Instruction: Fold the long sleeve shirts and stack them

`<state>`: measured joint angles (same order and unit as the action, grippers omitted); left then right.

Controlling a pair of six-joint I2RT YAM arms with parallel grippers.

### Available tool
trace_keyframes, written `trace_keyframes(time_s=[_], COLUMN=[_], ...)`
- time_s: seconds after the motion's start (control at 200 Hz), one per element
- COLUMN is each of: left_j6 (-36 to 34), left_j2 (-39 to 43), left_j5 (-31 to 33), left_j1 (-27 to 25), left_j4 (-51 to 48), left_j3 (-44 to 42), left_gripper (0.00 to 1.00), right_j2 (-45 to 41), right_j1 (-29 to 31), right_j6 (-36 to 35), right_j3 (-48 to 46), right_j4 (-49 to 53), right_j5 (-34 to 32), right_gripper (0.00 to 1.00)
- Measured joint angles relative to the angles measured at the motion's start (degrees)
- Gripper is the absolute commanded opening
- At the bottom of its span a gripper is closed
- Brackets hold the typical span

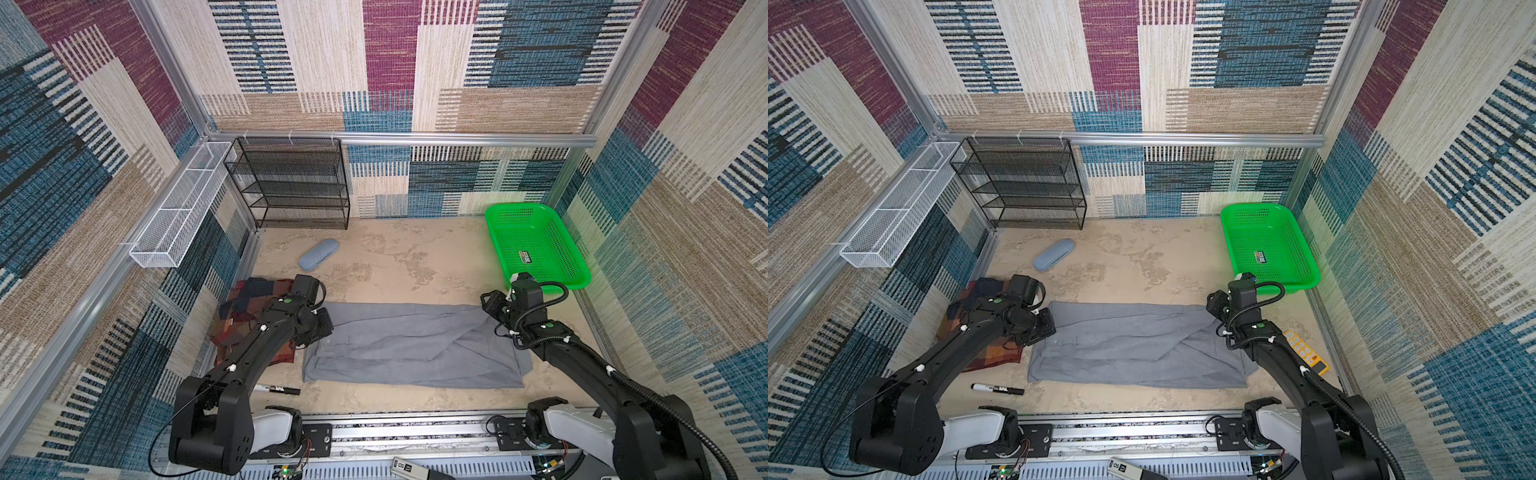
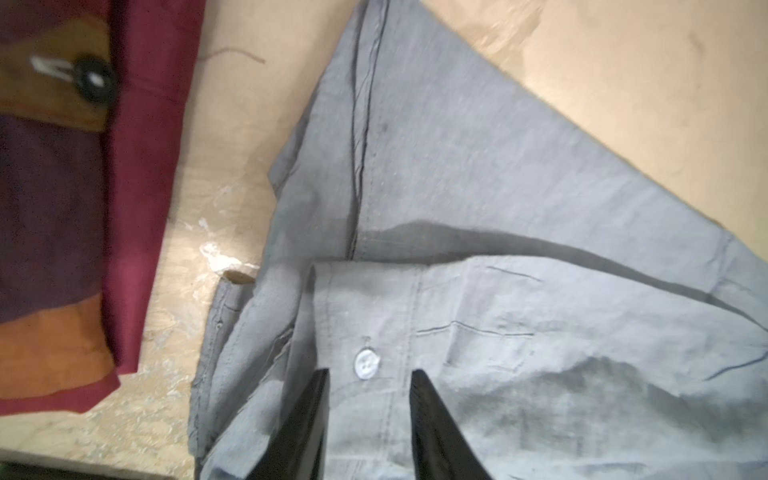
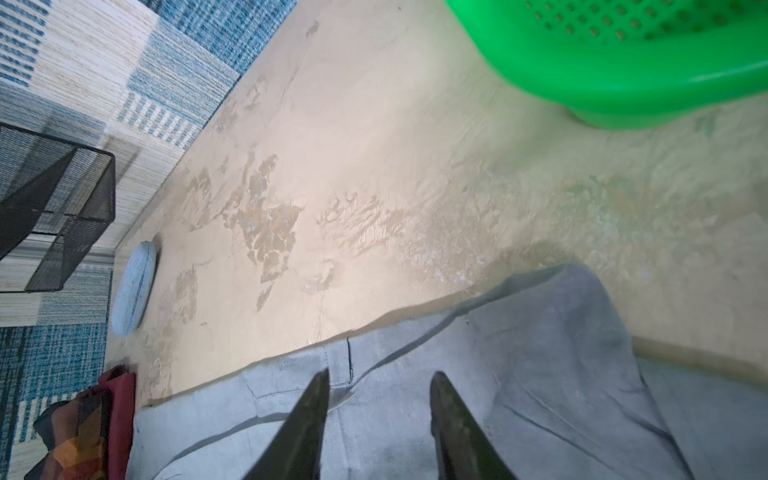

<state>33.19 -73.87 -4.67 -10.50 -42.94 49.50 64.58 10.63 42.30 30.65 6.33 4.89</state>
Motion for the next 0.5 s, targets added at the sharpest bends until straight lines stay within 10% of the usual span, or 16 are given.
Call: trace_keyframes(time_s=[0.501], left_j6=[-0.2], left_j2=[-8.7], left_j5=[-1.7], left_j1=[-0.2], left_j4=[-1.0], left_j3=[8.9], left_gripper=[0.39], right_j2=[9.8], right_j1=[-0.5], right_j6=[3.8], right_j3=[-8.4], right_j4=[-10.0], right_j5=[2.5], right_gripper=[0.3])
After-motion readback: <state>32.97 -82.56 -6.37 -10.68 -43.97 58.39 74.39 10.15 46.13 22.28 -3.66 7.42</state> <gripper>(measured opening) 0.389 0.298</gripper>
